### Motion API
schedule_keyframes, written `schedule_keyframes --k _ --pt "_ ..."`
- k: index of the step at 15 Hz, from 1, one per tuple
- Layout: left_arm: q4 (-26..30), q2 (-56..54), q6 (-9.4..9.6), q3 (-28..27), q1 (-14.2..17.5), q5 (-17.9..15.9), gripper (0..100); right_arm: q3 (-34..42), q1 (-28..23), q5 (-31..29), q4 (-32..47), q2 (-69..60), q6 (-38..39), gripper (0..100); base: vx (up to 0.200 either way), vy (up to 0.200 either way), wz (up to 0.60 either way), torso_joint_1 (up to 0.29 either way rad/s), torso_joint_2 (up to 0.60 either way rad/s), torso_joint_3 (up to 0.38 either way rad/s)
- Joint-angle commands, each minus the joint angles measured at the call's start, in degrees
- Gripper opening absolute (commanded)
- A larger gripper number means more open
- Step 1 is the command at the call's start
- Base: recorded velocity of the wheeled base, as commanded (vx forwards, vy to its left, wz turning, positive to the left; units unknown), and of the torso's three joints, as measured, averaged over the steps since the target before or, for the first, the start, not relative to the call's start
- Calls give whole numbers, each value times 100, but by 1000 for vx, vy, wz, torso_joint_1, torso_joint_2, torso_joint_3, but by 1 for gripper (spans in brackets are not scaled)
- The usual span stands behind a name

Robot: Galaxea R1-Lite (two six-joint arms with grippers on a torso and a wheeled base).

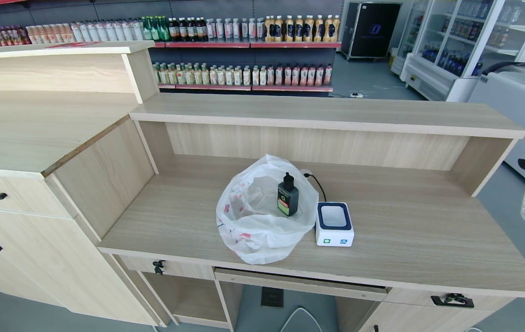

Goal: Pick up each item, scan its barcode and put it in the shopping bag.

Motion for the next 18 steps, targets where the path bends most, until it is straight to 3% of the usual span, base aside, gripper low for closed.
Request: schedule_keyframes --k 1,10,12,14,18 --pt "0 2 -2 0 2 2 100 45 -212 12 -117 212 -189 0 0 0 0 0 0 0" --pt "0 2 -2 0 2 -7 100 186 -212 56 -891 695 -470 0 0 0 533 3 2 2" --pt "0 2 -2 0 2 2 100 203 -352 109 -908 836 -928 0 0 0 0 0 0 0" --pt "0 2 -2 0 2 2 100 203 -449 531 -917 1055 -1464 0 0 0 0 0 0 0" --pt "0 2 -2 0 2 2 100 265 -484 821 -1005 1425 -1499 0 0 0 0 0 0 0"
